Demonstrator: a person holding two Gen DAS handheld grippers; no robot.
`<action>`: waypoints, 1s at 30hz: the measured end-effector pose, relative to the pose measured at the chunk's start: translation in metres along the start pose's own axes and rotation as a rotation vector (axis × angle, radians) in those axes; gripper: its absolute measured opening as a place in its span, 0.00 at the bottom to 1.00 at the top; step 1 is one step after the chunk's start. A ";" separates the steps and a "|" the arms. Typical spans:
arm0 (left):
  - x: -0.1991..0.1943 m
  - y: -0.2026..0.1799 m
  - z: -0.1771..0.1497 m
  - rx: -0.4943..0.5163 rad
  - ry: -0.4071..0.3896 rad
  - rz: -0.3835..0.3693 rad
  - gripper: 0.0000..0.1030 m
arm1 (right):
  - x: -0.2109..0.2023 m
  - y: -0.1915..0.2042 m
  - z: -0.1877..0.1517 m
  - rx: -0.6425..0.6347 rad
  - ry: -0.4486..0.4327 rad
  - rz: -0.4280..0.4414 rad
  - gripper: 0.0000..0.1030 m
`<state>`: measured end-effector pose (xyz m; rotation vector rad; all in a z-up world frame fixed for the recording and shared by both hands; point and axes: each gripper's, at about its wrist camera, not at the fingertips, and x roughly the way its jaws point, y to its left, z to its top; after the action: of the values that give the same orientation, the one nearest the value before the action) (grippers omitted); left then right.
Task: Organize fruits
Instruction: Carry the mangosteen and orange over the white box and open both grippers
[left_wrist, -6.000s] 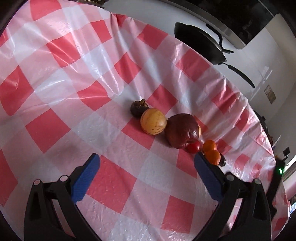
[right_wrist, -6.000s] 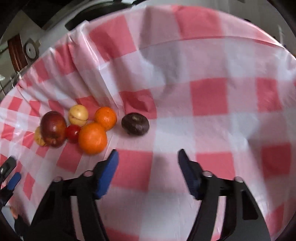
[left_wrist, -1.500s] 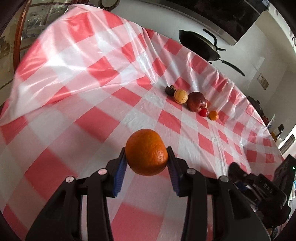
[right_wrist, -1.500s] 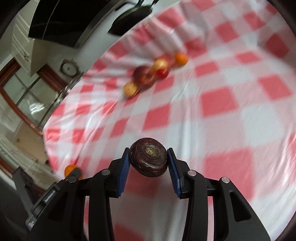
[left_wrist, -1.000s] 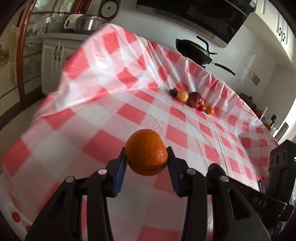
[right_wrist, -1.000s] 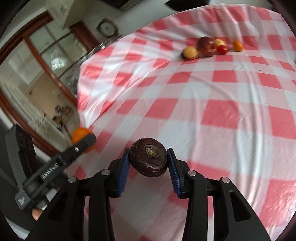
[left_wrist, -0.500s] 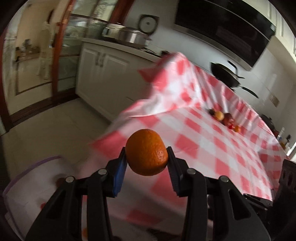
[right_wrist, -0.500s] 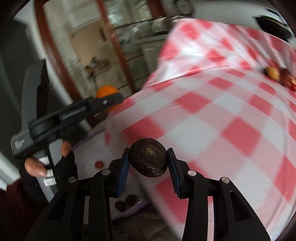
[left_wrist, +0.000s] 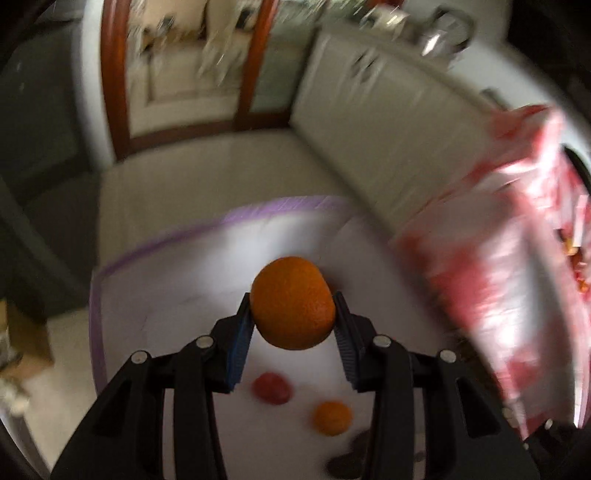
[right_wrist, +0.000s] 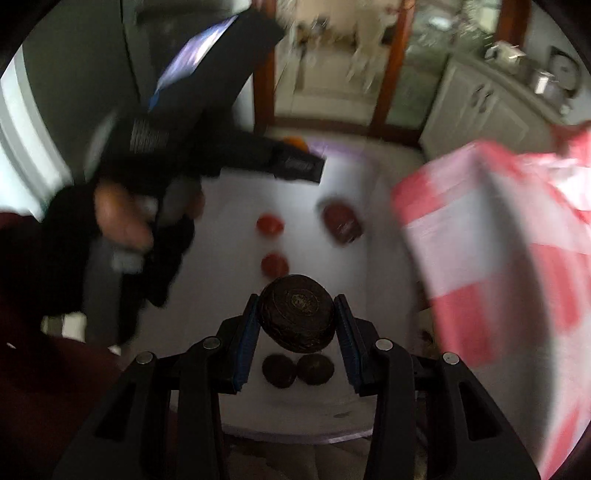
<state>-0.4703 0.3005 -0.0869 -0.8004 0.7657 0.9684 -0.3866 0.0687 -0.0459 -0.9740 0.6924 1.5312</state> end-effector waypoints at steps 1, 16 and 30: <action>0.010 0.005 -0.001 -0.008 0.038 0.025 0.41 | 0.013 0.002 0.001 -0.013 0.036 -0.003 0.39; 0.059 0.015 -0.016 0.069 0.200 0.246 0.43 | 0.101 -0.016 -0.023 -0.010 0.311 -0.021 0.40; 0.038 0.010 -0.003 0.000 0.089 0.246 0.87 | 0.036 0.000 -0.023 -0.079 0.094 -0.086 0.78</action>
<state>-0.4661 0.3168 -0.1229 -0.7647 0.9568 1.1572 -0.3824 0.0664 -0.0881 -1.1267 0.6514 1.4539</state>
